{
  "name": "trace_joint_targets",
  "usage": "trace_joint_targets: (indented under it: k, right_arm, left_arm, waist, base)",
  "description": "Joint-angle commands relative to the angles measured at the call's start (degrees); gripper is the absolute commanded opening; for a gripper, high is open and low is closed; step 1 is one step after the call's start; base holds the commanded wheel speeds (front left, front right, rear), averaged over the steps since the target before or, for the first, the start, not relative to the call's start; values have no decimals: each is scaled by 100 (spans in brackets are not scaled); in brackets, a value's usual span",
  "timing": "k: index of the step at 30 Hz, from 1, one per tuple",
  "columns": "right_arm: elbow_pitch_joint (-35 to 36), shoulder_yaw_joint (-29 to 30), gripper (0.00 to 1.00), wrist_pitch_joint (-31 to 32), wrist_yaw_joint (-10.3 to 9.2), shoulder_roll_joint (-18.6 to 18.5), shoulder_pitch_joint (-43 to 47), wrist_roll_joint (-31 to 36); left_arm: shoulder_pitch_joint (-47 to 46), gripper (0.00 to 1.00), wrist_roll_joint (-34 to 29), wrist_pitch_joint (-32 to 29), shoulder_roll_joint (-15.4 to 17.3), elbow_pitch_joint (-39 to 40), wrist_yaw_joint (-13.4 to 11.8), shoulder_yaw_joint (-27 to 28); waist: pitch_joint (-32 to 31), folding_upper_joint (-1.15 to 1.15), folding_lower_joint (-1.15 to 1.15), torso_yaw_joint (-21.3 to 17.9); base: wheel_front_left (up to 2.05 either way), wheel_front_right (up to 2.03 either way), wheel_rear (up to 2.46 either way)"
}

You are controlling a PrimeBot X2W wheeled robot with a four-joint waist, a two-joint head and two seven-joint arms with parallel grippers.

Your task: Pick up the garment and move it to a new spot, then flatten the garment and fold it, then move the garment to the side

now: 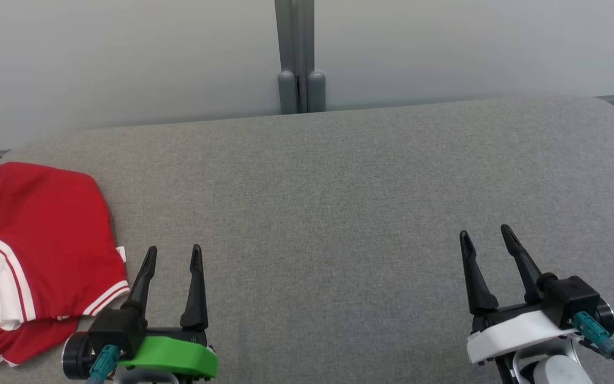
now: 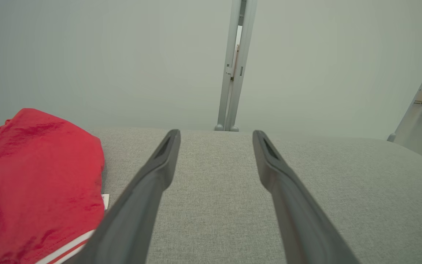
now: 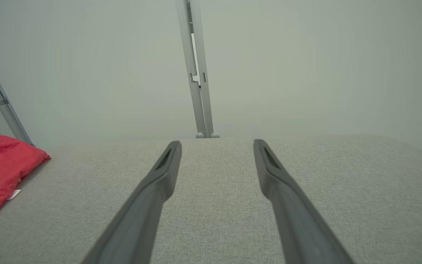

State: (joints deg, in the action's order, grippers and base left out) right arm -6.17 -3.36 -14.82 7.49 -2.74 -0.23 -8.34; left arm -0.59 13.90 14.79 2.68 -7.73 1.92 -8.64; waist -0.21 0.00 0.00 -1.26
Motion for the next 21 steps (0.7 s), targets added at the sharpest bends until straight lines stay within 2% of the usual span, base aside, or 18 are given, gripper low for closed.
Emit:
trace_joint_targets:
  k: [1,21]
  right_arm:
    - [33,-17,100,-47,0,-26,77,110]
    - [-33,-1,100,-43,0,-24,84,71]
  left_arm:
    - [79,100,-99,49,38,11,-36,-4]
    - [47,100,-38,39,37,-128,11,3]
  waist:
    - [-6,0,0,2]
    - [-53,0,0,21]
  base:
    - [0,0,0]
    - [0,0,0]
